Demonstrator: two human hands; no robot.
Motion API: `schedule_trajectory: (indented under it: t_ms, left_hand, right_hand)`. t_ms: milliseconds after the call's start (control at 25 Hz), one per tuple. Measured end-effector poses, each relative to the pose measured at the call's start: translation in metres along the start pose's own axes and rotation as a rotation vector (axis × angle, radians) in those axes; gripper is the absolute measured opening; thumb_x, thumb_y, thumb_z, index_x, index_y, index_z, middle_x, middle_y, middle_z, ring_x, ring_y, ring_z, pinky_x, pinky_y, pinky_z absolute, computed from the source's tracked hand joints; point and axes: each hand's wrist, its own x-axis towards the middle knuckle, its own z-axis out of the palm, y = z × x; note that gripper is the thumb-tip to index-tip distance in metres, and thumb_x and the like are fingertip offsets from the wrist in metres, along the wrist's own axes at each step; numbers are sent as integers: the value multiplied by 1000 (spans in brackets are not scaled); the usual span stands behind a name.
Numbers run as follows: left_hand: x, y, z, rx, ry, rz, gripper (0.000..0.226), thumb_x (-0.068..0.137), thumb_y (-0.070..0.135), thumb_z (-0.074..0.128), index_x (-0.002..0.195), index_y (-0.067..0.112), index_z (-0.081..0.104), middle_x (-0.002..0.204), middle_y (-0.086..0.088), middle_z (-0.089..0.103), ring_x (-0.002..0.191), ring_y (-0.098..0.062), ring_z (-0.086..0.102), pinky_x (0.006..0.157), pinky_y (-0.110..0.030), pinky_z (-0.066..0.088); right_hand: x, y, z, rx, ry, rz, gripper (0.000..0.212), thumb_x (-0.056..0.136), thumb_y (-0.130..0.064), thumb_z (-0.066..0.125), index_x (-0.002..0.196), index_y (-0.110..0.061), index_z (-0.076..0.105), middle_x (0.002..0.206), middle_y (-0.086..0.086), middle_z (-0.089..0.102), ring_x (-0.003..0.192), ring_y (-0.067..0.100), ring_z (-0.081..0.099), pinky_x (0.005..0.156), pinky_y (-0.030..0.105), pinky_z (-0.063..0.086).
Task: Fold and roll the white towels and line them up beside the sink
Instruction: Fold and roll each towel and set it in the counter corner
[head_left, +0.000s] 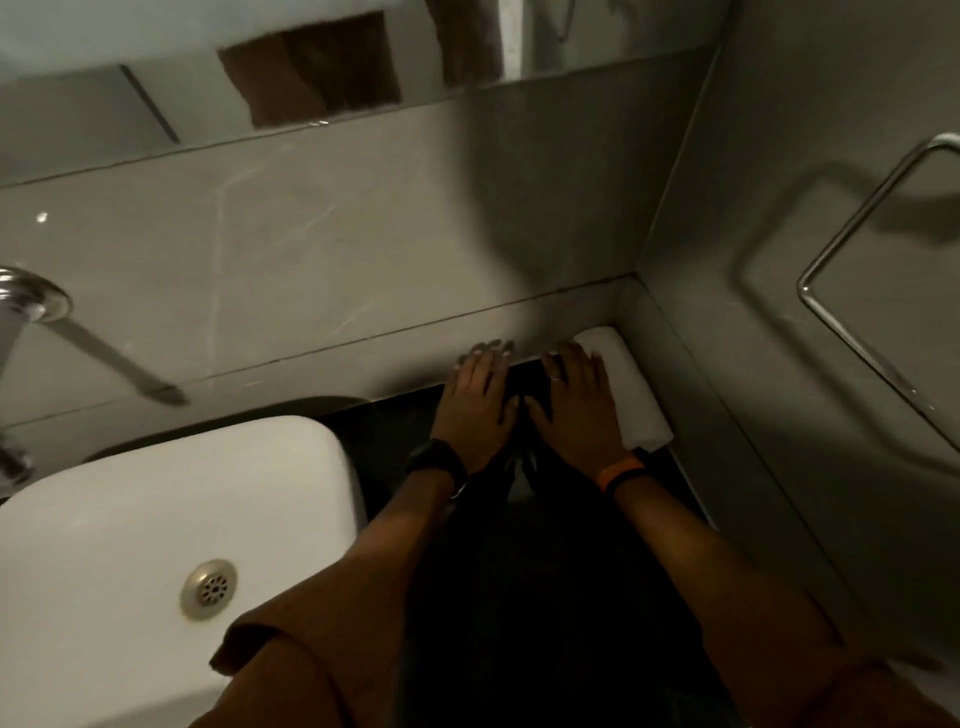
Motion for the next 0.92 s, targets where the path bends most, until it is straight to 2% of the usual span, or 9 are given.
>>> schedule_trajectory:
  t_ms: [120,280,400,520,640,800,920]
  left_hand:
    - [-53,-63,-57,128,43,-60,66,95,50,31,151,22,10,158,-9,22,146,-28,18,119,-49,14]
    - [-160,-158,-128,226,50,-197,70,94,62,15,149,28,-10,161,-5,14,149,-24,8,121,-47,11]
    - [-253,-233,-178,260,41,-323,73,92,65,10,150,25,-8,162,-6,8,149,-23,1,122,-49,9]
    - [-346,-301,-222,243,50,-451,75,91,66,13,150,23,-6,162,-7,7,149,-26,2,122,-50,6]
    - [-431,-357,-249,168,72,-597,74,92,64,20,151,21,8,160,-10,17,148,-28,10,121,-51,10]
    - [-544,-426,-258,12,164,-816,67,96,46,43,151,17,16,158,-13,22,144,-30,22,119,-45,23]
    - [-602,-448,-240,-280,219,-1081,68,95,33,52,151,19,15,156,-19,20,140,-35,26,115,-46,26]
  right_hand:
    - [0,-90,-6,1,-9,-73,76,88,-62,39,147,-14,28,155,15,29,144,37,22,120,57,16]
    - [-18,-234,7,103,12,-221,79,86,-62,44,148,-16,26,157,12,26,147,32,17,120,55,16]
    - [-45,-349,28,122,-21,-323,79,89,-62,42,150,-16,22,160,13,21,150,30,11,121,55,15]
    - [-75,-466,49,154,-52,-364,79,89,-60,46,150,-16,22,160,14,20,150,31,12,122,53,15]
    - [-105,-574,72,238,-95,-401,75,90,-56,48,149,-17,22,159,15,23,149,30,17,122,49,18]
    - [-153,-697,113,423,-341,-438,69,90,-45,52,148,-24,20,158,5,23,145,24,23,114,44,35]
    - [-184,-737,155,456,-511,-383,70,92,-36,54,149,-23,17,158,7,20,144,26,24,114,45,34]
